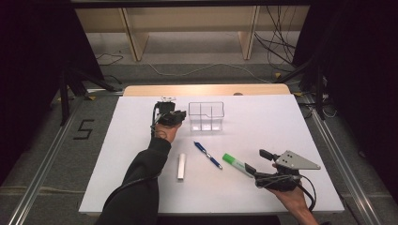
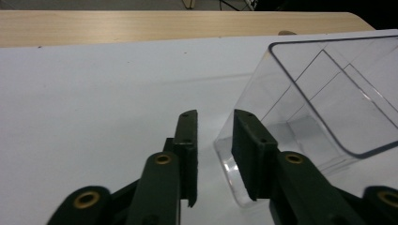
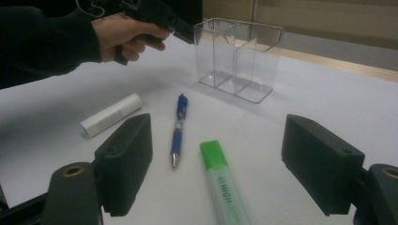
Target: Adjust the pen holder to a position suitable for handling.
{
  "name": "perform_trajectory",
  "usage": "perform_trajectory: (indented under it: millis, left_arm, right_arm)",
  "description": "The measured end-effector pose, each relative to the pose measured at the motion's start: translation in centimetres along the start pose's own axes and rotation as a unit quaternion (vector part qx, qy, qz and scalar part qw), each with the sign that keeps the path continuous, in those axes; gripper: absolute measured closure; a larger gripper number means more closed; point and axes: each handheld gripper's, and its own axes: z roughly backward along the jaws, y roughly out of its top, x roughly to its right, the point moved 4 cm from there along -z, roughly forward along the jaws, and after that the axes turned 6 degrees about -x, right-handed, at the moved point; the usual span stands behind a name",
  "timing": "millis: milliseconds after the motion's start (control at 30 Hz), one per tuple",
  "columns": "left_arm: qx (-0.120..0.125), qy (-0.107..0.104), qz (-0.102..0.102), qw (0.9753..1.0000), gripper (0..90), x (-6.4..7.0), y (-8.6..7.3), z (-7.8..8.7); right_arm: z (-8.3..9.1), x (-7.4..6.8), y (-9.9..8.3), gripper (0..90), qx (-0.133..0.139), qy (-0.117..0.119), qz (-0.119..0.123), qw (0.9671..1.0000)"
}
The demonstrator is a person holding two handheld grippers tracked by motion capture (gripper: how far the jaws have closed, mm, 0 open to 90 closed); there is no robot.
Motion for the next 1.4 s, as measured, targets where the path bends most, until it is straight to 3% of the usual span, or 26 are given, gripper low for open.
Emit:
perform_trajectory:
  millis: [167, 333, 400, 633, 967, 1400]
  left_arm:
    - [0.004, -0.003, -0.008, 1.0, 47.7, -0.1, -0.3, 1.7]
    - [0.005, -0.017, -0.003, 0.9998, 40.1, -0.1, -0.9, 3.4]
    - [0.002, -0.017, -0.012, 0.9998, 37.1, -0.1, -1.1, 3.9]
    - [0.002, -0.035, -0.022, 0.9991, 31.8, -0.3, -1.8, 6.2]
    - [-0.003, -0.05, -0.04, 0.998, 26.7, -0.2, -3.4, 8.1]
    - [0.008, -0.087, -0.07, 0.9937, 23.6, 1.8, -5.0, 10.1]
  right_arm:
    - [0.0, 0.0, -0.1, 25.8, -0.005, -0.003, 0.0, 1.0]
    - [0.0, 0.0, -0.1, 25.9, -0.004, -0.001, 0.001, 1.0]
    - [0.0, 0.0, -0.1, 25.8, -0.006, -0.002, 0.0, 1.0]
    - [-0.1, 0.0, -0.1, 25.8, -0.008, -0.001, 0.0, 1.0]
    - [-0.1, 0.2, -0.3, 25.8, -0.01, -0.001, -0.001, 0.9999]
    - [-0.1, 0.2, -0.4, 25.8, -0.012, -0.001, -0.003, 0.9999]
